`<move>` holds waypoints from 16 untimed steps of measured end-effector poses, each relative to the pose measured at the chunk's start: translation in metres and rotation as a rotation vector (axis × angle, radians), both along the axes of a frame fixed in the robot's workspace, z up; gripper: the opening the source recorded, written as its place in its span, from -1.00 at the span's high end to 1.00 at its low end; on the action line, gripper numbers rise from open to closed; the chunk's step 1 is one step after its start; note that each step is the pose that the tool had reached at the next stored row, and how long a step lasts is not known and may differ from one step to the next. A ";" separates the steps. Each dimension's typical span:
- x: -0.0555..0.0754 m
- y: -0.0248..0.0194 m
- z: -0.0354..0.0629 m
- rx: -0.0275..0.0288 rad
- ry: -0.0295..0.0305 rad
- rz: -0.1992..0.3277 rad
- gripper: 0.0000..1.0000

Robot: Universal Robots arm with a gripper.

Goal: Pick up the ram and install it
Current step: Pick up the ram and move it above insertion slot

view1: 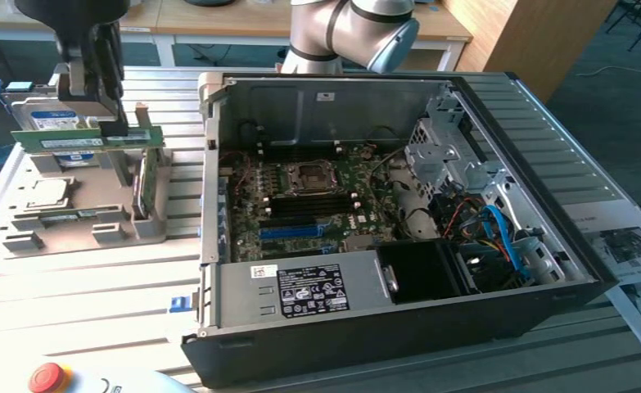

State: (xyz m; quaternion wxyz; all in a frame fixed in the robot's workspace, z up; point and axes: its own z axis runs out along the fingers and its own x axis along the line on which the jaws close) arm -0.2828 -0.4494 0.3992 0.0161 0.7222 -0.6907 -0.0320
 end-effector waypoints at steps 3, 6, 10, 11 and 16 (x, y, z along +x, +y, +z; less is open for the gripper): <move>0.011 -0.0027 0.0000 0.0000 0.0019 0.000 0.76; 0.023 -0.0058 0.0000 0.0000 0.0041 0.000 0.76; 0.040 -0.0097 0.0000 -0.0001 0.0071 0.001 0.76; 0.045 -0.0106 0.0000 -0.0001 0.0079 0.001 0.76; 0.066 -0.0156 0.0000 0.0000 0.0119 0.001 0.76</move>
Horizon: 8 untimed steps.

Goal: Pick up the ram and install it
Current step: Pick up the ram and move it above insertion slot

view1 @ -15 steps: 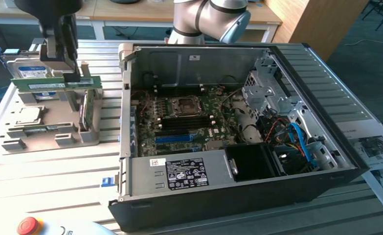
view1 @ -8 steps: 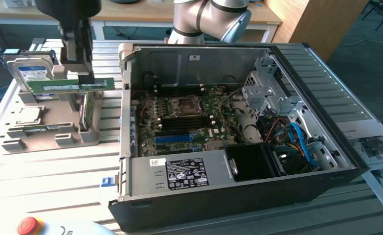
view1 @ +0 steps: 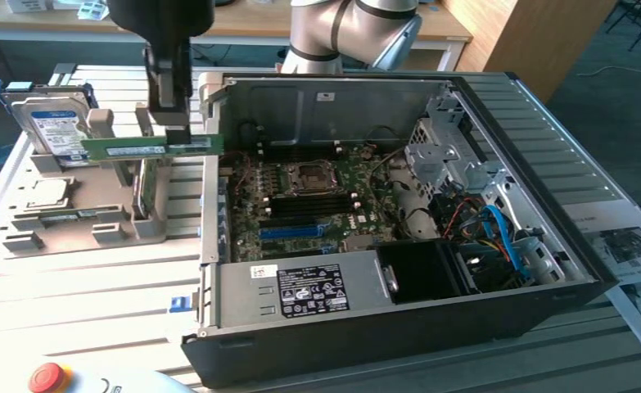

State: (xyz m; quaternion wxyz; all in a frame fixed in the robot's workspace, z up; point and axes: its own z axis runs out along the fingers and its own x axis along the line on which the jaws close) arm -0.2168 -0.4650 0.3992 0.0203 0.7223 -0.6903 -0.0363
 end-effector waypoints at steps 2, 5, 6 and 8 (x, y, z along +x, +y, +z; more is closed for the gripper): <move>0.008 -0.0015 -0.0001 0.0000 0.0010 0.000 0.76; 0.013 -0.0021 0.0000 0.0000 0.0018 0.000 0.76; 0.014 -0.0022 0.0000 0.0001 0.0019 0.000 0.76; 0.014 -0.0022 0.0000 0.0000 0.0020 0.000 0.76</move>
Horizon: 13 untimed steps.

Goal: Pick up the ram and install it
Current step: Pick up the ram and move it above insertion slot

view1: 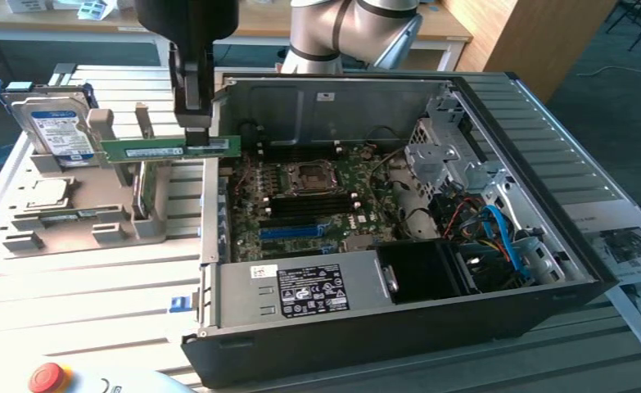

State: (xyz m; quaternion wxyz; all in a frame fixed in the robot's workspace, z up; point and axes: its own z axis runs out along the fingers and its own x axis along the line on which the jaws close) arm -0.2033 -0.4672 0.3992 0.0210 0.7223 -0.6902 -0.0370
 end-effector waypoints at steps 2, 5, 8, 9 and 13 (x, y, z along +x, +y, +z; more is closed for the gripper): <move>0.000 0.0001 0.0000 0.0000 0.0000 0.000 0.76; 0.000 0.0001 0.0010 -0.0002 0.0004 0.000 0.76; 0.000 0.0000 0.0048 -0.0009 0.0026 0.000 0.76; 0.000 0.0001 0.0061 -0.0012 0.0036 0.000 0.76; 0.000 0.0000 0.0080 -0.0014 0.0050 0.000 0.76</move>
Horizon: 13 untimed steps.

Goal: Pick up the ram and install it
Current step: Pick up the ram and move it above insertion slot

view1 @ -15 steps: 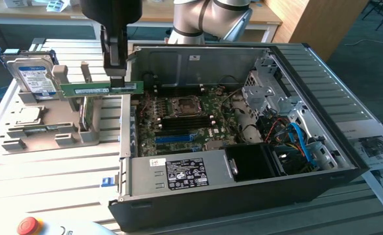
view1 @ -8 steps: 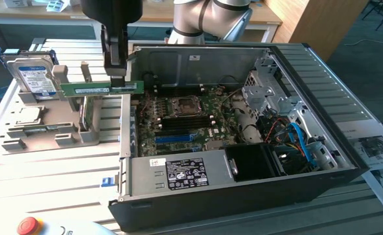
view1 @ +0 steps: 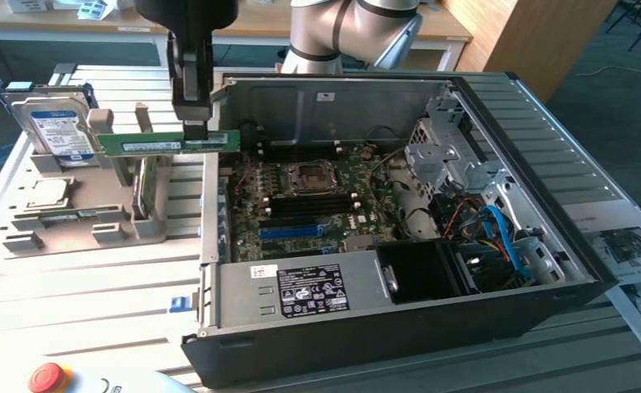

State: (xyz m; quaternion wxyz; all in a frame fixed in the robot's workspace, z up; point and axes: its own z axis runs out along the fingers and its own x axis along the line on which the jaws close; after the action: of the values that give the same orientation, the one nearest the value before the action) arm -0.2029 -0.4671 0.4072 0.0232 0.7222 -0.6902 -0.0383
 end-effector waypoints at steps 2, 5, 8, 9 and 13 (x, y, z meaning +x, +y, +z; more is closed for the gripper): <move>0.000 0.0000 0.0000 0.0000 0.0000 0.000 0.76; 0.002 -0.0002 0.0003 -0.0004 0.0003 0.002 0.76; 0.007 -0.0008 0.0002 -0.0003 0.0002 0.007 0.76; 0.009 -0.0011 0.0002 -0.0002 0.0002 0.009 0.76; 0.019 -0.0021 0.0001 -0.0001 0.0001 0.017 0.76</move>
State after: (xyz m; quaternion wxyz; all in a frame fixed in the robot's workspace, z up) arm -0.1836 -0.4693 0.4073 0.0236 0.7279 -0.6842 -0.0381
